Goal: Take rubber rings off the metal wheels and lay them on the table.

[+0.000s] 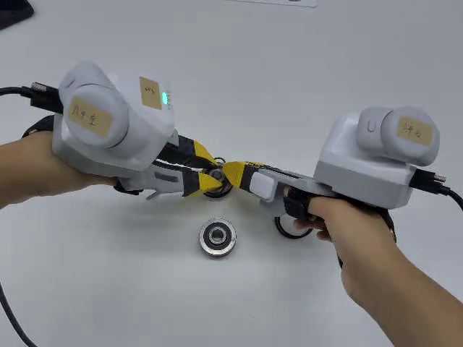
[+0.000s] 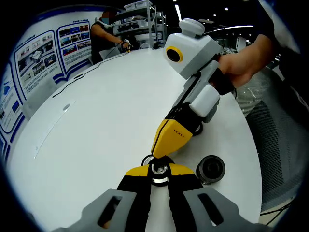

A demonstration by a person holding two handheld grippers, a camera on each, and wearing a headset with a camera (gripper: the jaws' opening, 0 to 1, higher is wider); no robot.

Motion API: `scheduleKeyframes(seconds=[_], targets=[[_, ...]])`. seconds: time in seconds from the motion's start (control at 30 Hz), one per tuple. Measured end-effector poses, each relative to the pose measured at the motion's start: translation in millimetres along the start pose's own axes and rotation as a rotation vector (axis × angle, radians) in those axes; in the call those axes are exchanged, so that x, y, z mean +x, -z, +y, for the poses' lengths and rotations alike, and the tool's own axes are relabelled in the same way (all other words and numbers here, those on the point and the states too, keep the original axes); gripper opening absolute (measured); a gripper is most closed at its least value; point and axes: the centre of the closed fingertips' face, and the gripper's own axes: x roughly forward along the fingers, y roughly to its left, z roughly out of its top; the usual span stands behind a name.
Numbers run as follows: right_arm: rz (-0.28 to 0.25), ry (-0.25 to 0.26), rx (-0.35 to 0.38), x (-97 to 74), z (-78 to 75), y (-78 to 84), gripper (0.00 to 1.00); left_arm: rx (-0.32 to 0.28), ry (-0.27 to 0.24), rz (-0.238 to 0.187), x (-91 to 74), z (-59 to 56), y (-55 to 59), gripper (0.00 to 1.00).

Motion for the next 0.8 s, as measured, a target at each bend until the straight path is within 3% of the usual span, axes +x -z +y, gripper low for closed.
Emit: scheduleKeyframes(seconds=[0.5, 0.8], targets=[[0.008, 0.027, 0.081, -7.1, -5.7, 5.0, 0.02, -0.007, -0.005, 0.03, 2.3, -6.0, -4.5, 0.13], [-0.002, 0.035, 0.095, -7.9, -2.5, 3.7, 0.02, -0.009, -0.033, 0.038, 1.0, -1.6, -4.7, 0.16]])
